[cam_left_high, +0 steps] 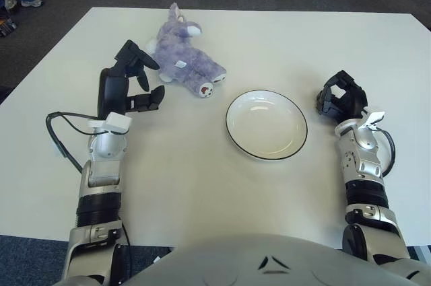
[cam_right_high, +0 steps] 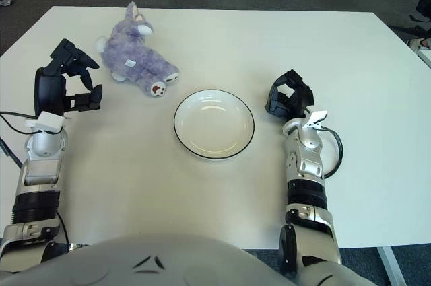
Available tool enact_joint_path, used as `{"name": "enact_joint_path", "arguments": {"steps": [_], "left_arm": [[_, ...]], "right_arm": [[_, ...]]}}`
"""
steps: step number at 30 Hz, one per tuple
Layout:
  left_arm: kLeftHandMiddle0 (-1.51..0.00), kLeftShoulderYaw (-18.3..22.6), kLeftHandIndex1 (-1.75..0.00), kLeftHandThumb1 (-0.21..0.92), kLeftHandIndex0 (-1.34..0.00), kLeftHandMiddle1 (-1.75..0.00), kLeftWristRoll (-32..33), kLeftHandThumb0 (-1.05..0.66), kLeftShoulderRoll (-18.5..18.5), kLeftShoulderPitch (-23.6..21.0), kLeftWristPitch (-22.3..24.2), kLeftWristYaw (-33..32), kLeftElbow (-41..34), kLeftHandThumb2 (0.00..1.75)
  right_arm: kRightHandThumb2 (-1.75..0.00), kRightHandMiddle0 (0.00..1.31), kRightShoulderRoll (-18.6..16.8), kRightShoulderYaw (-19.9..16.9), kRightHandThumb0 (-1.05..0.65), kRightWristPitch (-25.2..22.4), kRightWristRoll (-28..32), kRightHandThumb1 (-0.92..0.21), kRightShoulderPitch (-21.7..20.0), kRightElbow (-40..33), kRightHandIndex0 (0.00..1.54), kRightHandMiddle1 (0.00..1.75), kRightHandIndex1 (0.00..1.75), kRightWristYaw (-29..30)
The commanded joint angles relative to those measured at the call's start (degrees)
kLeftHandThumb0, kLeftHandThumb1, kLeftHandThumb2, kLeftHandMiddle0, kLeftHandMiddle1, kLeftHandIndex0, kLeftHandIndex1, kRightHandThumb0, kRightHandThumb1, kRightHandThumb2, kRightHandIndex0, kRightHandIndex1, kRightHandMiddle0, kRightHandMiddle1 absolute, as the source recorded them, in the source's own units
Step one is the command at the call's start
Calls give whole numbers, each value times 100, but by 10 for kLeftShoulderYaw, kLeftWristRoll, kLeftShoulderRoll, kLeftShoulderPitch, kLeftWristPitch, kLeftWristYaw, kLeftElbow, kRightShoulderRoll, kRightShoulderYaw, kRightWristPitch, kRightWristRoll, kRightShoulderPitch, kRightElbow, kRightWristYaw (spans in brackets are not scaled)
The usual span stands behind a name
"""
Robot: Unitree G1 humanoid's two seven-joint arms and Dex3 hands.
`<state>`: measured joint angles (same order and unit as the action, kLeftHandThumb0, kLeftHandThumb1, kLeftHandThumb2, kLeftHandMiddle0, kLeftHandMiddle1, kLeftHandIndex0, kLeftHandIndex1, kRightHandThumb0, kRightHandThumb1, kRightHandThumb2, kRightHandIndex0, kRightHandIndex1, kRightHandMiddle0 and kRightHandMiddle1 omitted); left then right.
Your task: Put the doll into the plate.
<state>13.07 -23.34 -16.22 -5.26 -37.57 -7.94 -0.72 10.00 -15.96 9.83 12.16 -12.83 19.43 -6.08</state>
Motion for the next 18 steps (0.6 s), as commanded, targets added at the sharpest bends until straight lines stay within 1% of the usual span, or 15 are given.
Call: {"name": "enact_joint_path", "arguments": {"steps": [1, 6, 9, 10, 11, 12, 13, 15, 17, 18], "left_arm": [[-108, 11, -175, 45, -50, -175, -47, -44, -34, -12, -20, -36, 20, 114], [-99, 6, -175, 46, -49, -175, -95, -43, -67, -33, -45, -79, 49, 113], [-83, -1, -175, 52, -45, -175, -112, -42, -83, -40, -52, -95, 60, 106], [-81, -3, -175, 53, -45, -175, -118, -42, -89, -41, -50, -96, 61, 105], [-71, -5, -165, 50, -45, -175, -122, -27, -94, -41, -49, -97, 62, 107], [-67, -7, -162, 49, -45, -175, -127, -22, -99, -41, -45, -96, 61, 107], [-60, -9, -159, 49, -43, -175, -130, -14, -104, -41, -42, -96, 61, 106], [-51, -12, -160, 55, -37, -173, -134, -8, -114, -39, -36, -91, 60, 99], [-40, -16, -163, 69, -26, -169, -138, -3, -122, -40, -32, -90, 59, 81], [-37, -17, -163, 73, -23, -167, -144, -2, -129, -43, -31, -92, 60, 74]], "right_arm": [[-127, 59, -5, 3, -47, -8, -1, -35, -1, 7, 126, 175, 175, 4], [-128, 59, -3, 4, -47, -6, -2, -35, -1, 8, 126, 175, 175, 2], [-128, 59, -3, 4, -48, -4, -1, -35, -1, 9, 127, 175, 175, 1], [-128, 59, -2, 4, -48, -4, -1, -35, -1, 9, 127, 175, 175, 0], [-128, 59, -2, 4, -48, -3, -1, -35, -1, 10, 127, 175, 175, 0], [-128, 59, -2, 4, -48, -2, -1, -35, -1, 10, 127, 175, 175, 0], [-128, 59, -3, 4, -48, -2, -1, -35, -1, 10, 127, 175, 175, 0], [-128, 59, -3, 4, -48, 0, 0, -34, -1, 11, 127, 175, 175, -1], [-129, 60, -4, 4, -48, 2, 1, -34, -2, 12, 127, 175, 175, -2], [-129, 60, -4, 3, -48, 2, 0, -34, -2, 13, 127, 175, 175, -2]]}}
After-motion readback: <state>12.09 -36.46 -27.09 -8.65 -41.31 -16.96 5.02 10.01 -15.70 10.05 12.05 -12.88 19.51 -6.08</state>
